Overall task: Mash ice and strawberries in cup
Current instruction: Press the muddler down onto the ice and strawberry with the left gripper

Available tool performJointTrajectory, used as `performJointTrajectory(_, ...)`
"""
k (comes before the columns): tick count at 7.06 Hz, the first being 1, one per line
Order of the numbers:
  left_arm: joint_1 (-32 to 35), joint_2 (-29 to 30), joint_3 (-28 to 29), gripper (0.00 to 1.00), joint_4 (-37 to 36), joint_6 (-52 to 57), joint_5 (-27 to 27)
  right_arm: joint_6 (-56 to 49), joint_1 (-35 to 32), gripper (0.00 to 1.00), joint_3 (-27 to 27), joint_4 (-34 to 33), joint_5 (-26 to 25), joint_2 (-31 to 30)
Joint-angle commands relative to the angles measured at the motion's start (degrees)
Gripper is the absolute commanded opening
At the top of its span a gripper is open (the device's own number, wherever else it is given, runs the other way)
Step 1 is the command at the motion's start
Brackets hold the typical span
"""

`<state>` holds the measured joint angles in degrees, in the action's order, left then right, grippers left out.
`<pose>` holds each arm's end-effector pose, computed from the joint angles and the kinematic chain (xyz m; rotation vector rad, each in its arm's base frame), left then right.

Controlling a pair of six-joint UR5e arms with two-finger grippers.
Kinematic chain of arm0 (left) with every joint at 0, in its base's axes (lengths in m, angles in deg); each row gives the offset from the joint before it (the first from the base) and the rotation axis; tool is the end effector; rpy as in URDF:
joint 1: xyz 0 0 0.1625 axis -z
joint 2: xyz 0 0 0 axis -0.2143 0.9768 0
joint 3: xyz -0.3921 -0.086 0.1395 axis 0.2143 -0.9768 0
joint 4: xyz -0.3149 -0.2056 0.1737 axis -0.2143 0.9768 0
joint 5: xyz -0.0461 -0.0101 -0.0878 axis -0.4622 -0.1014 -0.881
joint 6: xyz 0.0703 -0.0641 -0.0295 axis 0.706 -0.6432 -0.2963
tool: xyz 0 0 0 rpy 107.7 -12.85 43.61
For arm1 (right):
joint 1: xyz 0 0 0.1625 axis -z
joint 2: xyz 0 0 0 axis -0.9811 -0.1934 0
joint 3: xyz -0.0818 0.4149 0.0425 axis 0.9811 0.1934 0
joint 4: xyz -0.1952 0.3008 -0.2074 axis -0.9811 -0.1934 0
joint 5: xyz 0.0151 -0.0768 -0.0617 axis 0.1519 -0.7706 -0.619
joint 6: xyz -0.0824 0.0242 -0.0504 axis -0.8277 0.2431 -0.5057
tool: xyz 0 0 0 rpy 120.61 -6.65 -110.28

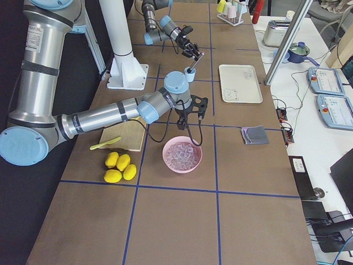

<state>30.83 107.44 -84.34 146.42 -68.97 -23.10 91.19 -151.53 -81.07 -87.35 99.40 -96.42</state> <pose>0.5483 -0.3731 0.1529 1.2884 1.0640 0.0981 -0.0654 -0.4034 0.4535 0.0283 -1.0459 0.2988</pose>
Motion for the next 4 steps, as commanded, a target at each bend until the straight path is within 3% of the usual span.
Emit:
performJointTrajectory(1,0.0,-0.6,0.9,0.00,0.1,0.0,0.0,0.0,0.0,1.00,0.0,0.0,0.0,0.0)
performJointTrajectory(4,-0.6,-0.7,1.0,0.00,0.1,0.0,-0.1,0.0,0.0,1.00,0.0,0.0,0.0,-0.1)
